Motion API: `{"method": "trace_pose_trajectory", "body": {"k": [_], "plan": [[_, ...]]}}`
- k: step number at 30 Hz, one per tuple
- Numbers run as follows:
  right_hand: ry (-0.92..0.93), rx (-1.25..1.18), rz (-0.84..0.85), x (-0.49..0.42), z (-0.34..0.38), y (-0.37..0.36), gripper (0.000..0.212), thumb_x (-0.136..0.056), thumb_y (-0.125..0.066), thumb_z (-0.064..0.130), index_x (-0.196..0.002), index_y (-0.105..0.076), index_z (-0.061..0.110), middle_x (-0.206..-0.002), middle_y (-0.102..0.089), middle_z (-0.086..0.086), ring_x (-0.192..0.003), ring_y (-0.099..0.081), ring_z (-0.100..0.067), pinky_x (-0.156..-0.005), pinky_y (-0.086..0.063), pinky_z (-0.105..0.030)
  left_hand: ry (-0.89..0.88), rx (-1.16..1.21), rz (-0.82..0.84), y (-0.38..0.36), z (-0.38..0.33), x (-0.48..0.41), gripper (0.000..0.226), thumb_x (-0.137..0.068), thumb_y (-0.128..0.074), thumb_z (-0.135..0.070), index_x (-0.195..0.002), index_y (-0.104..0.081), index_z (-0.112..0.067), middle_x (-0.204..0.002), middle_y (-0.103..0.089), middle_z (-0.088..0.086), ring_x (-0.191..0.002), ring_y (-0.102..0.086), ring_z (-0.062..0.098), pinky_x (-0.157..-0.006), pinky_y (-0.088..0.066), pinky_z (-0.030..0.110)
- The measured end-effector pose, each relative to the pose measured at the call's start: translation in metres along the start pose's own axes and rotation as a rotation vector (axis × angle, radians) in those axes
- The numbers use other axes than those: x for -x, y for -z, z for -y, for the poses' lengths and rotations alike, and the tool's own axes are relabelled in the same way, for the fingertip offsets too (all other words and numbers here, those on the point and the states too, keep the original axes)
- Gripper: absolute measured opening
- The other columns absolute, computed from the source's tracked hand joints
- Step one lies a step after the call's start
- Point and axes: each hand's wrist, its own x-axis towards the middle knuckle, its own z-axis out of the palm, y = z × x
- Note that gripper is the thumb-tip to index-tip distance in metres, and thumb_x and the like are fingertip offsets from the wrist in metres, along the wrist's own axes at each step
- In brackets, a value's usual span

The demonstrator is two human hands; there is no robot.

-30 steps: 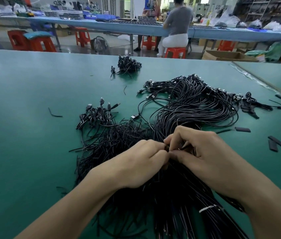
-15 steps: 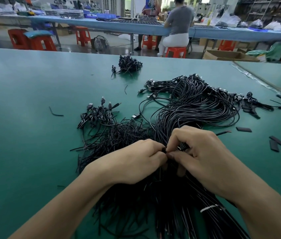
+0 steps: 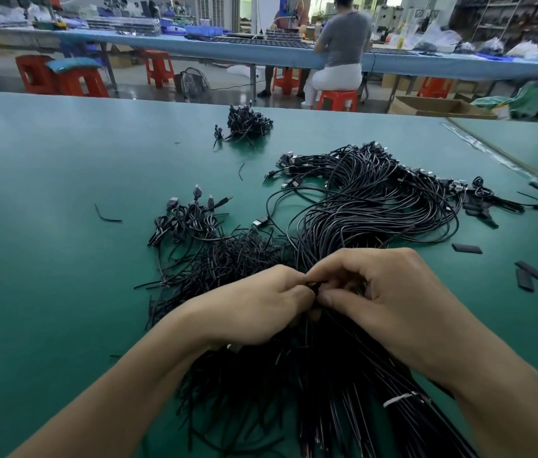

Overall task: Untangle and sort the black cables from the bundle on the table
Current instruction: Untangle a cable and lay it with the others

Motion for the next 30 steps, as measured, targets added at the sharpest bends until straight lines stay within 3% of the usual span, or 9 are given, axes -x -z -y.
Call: {"method": "trace_pose_trajectory", "body": {"k": [12, 18, 23, 26, 30], "plan": [[-0.009, 0.122, 0.029, -0.001, -0.006, -0.003, 0.017, -0.080, -0.079, 0.023, -0.086, -0.074, 0.038, -0.081, -0.064, 0.023, -0.084, -0.060, 0.002, -0.073, -0.042, -0.015, 0.117, 0.058, 0.107, 0.001, 0.002, 0.001, 0.035, -0.104, -0.039, -0.022, -0.074, -0.056, -0.021, -0.054, -0.032, -0.006, -0.044, -0.025, 0.010, -0.037, -0.023, 0.019], [-0.019, 0.162, 0.104, -0.002, -0.004, -0.005, 0.012, -0.090, -0.063, 0.025, -0.090, -0.066, 0.037, -0.094, -0.058, 0.023, -0.089, -0.059, -0.003, -0.080, -0.050, -0.038, 0.198, 0.233, 0.111, -0.003, 0.006, -0.003, 0.032, -0.094, -0.037, -0.019, -0.070, -0.058, -0.020, -0.053, -0.026, -0.008, -0.042, -0.021, 0.008, -0.038, -0.019, 0.014], [-0.031, 0.273, -0.083, -0.001, 0.005, -0.017, 0.011, -0.094, -0.043, 0.040, -0.092, -0.053, 0.036, -0.097, -0.049, 0.016, -0.082, -0.057, -0.013, -0.071, -0.050, -0.043, 0.231, 0.648, -0.016, -0.002, 0.003, -0.008, 0.043, -0.096, -0.040, -0.041, -0.063, -0.059, -0.021, -0.055, -0.023, -0.007, -0.040, -0.015, 0.005, -0.034, -0.014, 0.012], [0.012, 0.318, -0.228, -0.003, 0.012, -0.023, 0.013, -0.096, -0.043, 0.037, -0.092, -0.055, 0.033, -0.095, -0.049, 0.014, -0.075, -0.055, -0.011, -0.059, -0.048, -0.036, 0.161, 0.846, -0.073, -0.002, 0.001, -0.010, 0.050, -0.102, -0.045, -0.039, -0.056, -0.055, -0.022, -0.052, -0.027, -0.006, -0.039, -0.020, 0.004, -0.032, -0.019, 0.012], [-0.001, 0.255, -0.399, -0.005, 0.012, -0.026, 0.013, -0.095, -0.050, 0.033, -0.092, -0.060, 0.025, -0.096, -0.047, 0.010, -0.076, -0.058, -0.014, -0.060, -0.052, -0.038, -0.006, 0.925, -0.095, -0.003, -0.002, -0.008, 0.028, -0.096, -0.054, -0.033, -0.075, -0.056, -0.015, -0.056, -0.045, -0.002, -0.049, -0.037, 0.009, -0.043, -0.038, 0.019]]}}
